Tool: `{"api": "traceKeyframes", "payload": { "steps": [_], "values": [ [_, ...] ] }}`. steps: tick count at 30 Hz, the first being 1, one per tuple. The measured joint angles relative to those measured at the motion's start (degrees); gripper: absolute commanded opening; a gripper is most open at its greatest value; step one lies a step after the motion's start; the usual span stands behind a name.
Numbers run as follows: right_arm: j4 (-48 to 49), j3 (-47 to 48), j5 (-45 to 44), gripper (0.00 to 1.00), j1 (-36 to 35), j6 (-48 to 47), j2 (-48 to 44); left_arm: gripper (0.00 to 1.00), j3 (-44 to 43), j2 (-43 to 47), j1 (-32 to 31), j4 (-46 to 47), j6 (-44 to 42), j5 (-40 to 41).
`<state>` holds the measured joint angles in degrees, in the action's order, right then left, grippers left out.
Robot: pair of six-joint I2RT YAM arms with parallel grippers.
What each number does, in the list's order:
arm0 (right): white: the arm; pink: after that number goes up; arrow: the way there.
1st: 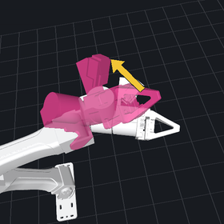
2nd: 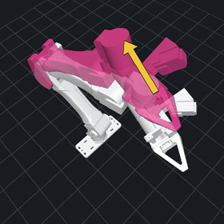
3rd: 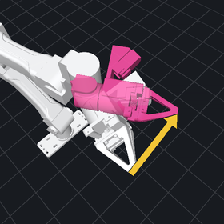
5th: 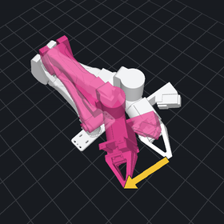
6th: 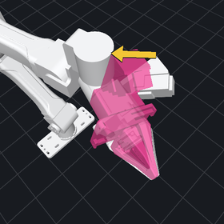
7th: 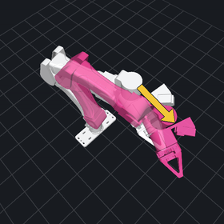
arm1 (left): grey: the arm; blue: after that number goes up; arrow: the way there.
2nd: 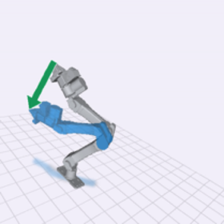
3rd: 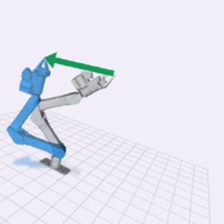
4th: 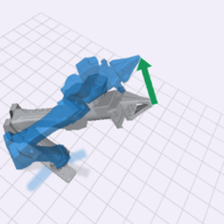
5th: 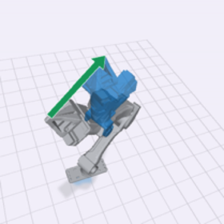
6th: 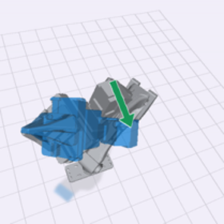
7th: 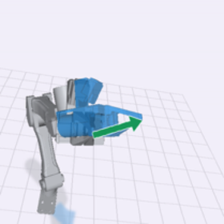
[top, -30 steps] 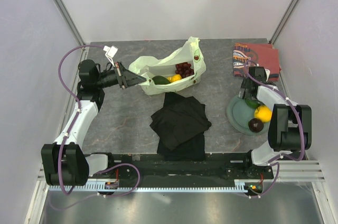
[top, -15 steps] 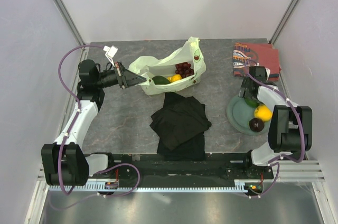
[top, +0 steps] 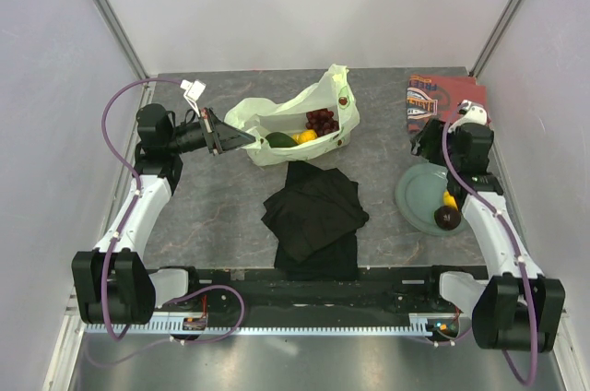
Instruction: Place the fruits into the plastic bag
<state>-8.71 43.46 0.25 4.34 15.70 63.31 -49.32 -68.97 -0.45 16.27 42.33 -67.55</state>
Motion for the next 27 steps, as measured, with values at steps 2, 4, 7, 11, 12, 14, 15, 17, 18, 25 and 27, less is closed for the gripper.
{"api": "traceKeyframes", "payload": {
  "steps": [2, 4, 7, 11, 12, 14, 15, 17, 18, 25, 27],
  "values": [
    [4.0, -1.5, 6.5, 0.46, -0.2, 1.1, -2.6, 0.02, 0.0, 0.0, 0.0, 0.0, 0.0, 0.0],
    [8.7, -2.8, 13.9, 0.46, -0.8, 2.9, -5.0, 0.01, 0.0, 0.0, 0.0, 0.0, 0.0, 0.0],
    [15.8, -3.6, 23.9, 0.45, -3.2, 6.4, -7.6, 0.02, 0.0, 0.0, 0.0, 0.0, 0.0, 0.0],
    [23.8, -3.3, 31.9, 0.45, -9.4, 10.1, -9.1, 0.02, 0.0, 0.0, 0.0, 0.0, 0.0, 0.0],
    [25.1, -2.8, 33.2, 0.45, -11.6, 10.7, -9.1, 0.02, 0.0, 0.0, 0.0, 0.0, 0.0, 0.0],
    [26.4, -1.4, 35.0, 0.45, -15.8, 11.3, -8.5, 0.02, 0.0, 0.0, 0.0, 0.0, 0.0, 0.0],
    [27.2, -0.3, 35.9, 0.45, -18.2, 11.5, -8.0, 0.02, 0.0, 0.0, 0.0, 0.0, 0.0, 0.0],
    [28.6, 2.7, 37.1, 0.45, -22.8, 11.7, -6.0, 0.02, 0.0, 0.0, 0.0, 0.0, 0.0, 0.0],
    [29.0, 3.8, 37.4, 0.45, -24.2, 11.6, -5.1, 0.02, 0.0, 0.0, 0.0, 0.0, 0.0, 0.0],
    [23.2, 16.7, 30.2, 0.42, -36.7, 4.8, 4.9, 0.01, 0.0, 0.0, 0.0, 0.0, 0.0, 0.0],
    [19.2, 20.9, 24.5, 0.41, -40.2, 2.2, 8.2, 0.02, 0.0, 0.0, 0.0, 0.0, 0.0, 0.0]
  ]
}}
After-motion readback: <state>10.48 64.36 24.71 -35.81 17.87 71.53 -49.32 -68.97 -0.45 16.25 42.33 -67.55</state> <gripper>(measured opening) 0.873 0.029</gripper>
